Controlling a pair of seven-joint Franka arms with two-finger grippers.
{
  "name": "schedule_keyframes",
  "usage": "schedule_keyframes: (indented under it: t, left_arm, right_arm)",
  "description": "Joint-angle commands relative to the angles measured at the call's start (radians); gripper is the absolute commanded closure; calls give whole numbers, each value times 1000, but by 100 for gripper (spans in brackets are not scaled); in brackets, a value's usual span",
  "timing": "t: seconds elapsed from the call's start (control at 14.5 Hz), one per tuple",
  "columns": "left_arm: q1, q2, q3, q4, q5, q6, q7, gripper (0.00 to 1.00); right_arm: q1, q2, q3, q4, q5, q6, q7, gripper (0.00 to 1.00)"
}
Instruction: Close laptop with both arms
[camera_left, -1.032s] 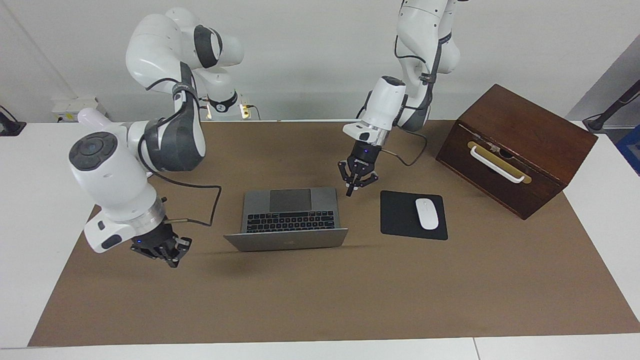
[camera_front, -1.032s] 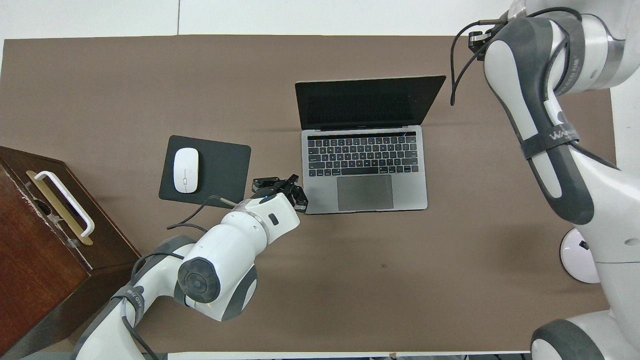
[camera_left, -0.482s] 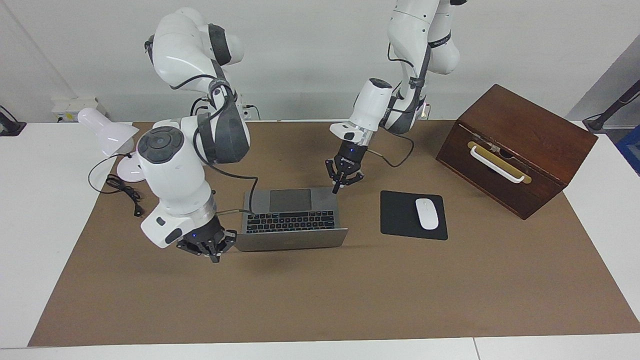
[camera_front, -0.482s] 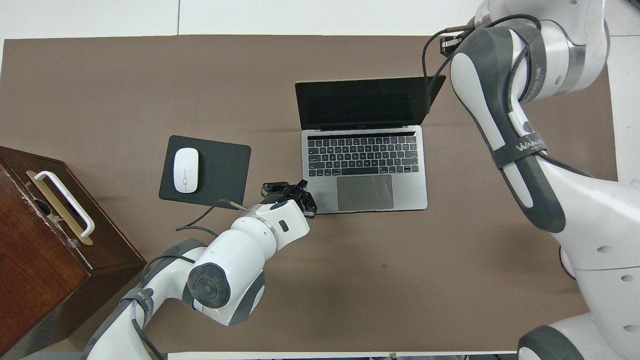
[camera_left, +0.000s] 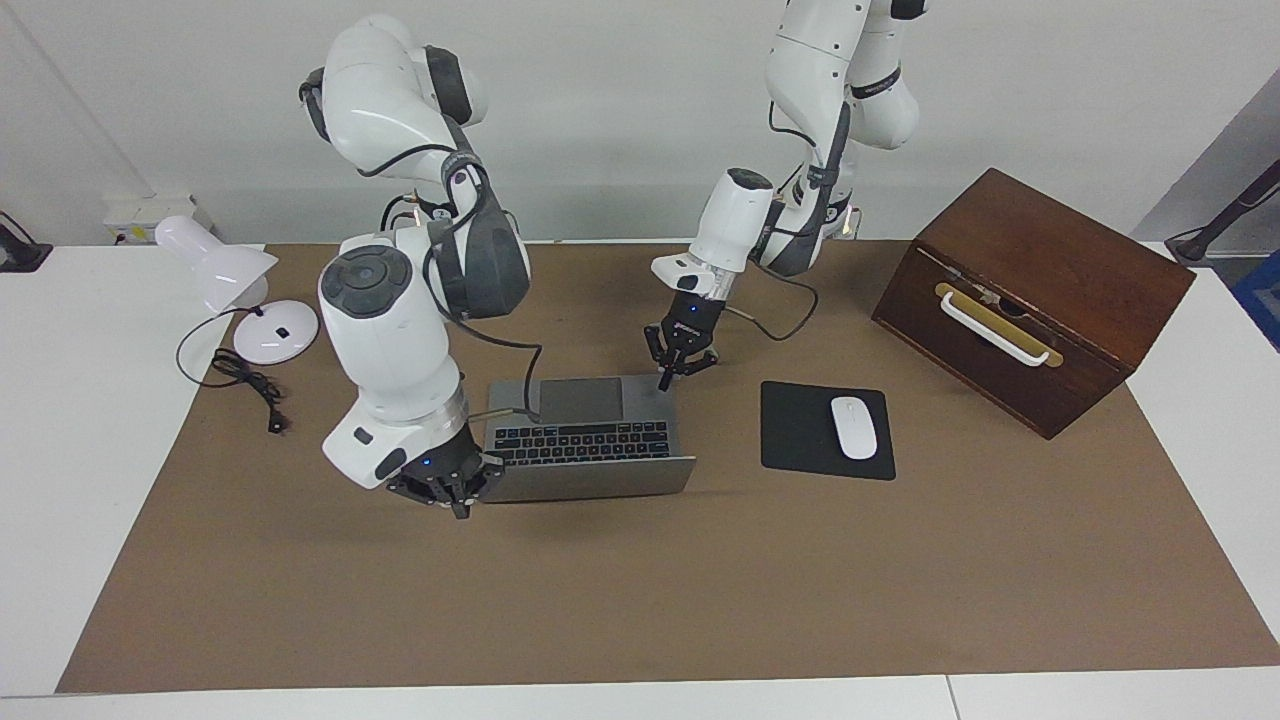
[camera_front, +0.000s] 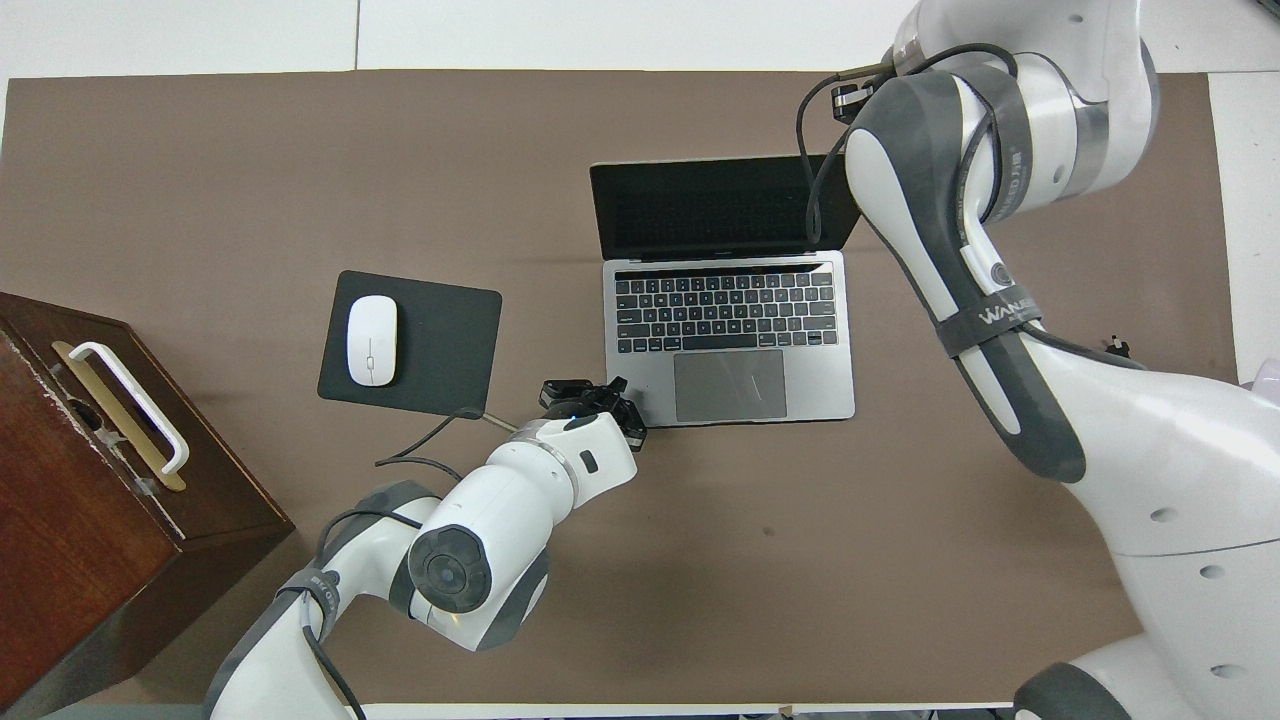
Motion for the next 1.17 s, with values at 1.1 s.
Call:
schedule_keyframes:
  t: [1.1]
  left_arm:
    - [22, 96, 15, -78, 85, 239, 102, 100]
  right_arm:
    - [101, -22, 18, -63, 163, -13, 174, 100]
